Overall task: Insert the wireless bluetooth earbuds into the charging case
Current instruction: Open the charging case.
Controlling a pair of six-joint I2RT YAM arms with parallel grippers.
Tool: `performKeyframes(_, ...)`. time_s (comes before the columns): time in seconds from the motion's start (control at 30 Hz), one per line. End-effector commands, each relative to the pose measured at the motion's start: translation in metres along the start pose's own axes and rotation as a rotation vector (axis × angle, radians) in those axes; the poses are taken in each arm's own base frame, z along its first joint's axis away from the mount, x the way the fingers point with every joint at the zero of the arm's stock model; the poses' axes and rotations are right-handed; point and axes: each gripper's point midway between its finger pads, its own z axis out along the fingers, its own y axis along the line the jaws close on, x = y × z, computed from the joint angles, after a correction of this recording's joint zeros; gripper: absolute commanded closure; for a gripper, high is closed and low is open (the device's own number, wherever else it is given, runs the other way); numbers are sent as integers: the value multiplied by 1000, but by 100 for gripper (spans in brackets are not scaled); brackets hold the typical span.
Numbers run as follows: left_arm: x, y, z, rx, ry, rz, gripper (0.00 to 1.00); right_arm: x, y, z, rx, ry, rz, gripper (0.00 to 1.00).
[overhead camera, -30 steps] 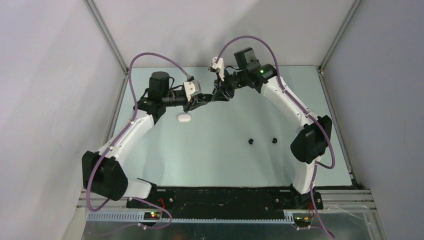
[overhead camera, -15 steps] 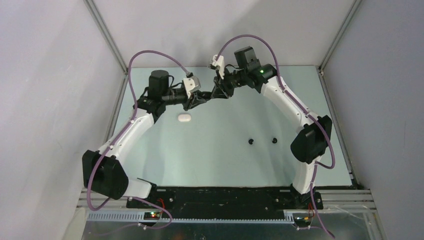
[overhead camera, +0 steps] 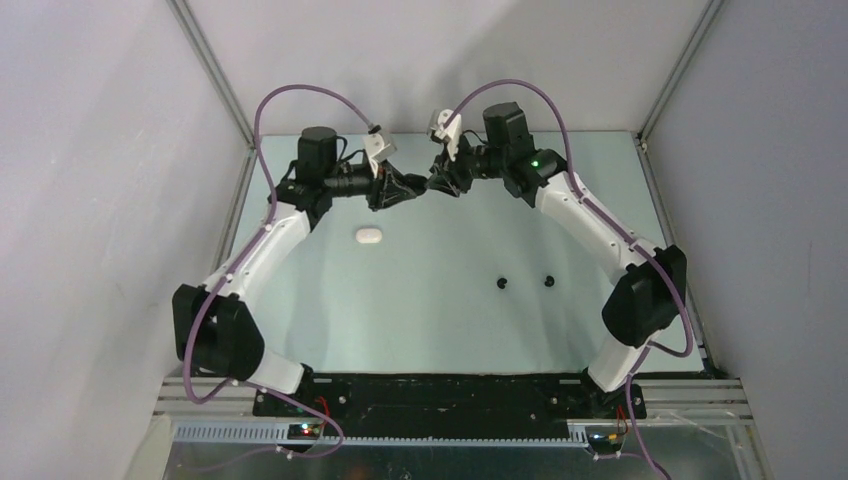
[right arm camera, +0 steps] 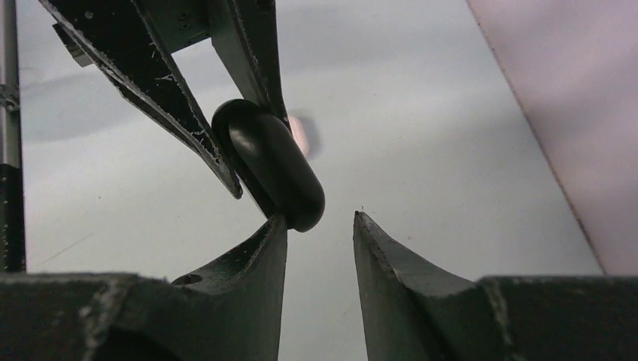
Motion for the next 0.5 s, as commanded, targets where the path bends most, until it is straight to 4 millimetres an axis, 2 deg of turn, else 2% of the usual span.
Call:
performKeyframes(0.0,-14,-24,1,125,-30,-86,100,-51,-27,-15,154,-136,-153,58)
performKeyframes(0.27,-14,-24,3,142,-30,-122,100,-53,-28,-8,196,-151,-209,59)
performKeyframes(0.3,-15,-24,3,143,-31,-127,100,-60,-30,-10,219,-173,-237,59)
performKeyframes(0.33,-15,-24,3,145,-30,-140,100,-56,-27,-7,217,-170,-245,59)
performKeyframes(0.37,-15,-24,3,146,-30,-148,100,-65,-28,-11,238,-197,-283,58)
performKeyframes(0.4,-17,-24,4,150,-32,-163,100,-57,-23,-7,230,-189,-291,58)
performKeyframes(0.43,-19,-24,3,153,-36,-165,100,-68,-22,-9,245,-225,-339,57)
performKeyframes(0.47,-19,-23,4,156,-35,-178,100,-63,-19,-7,240,-221,-350,57)
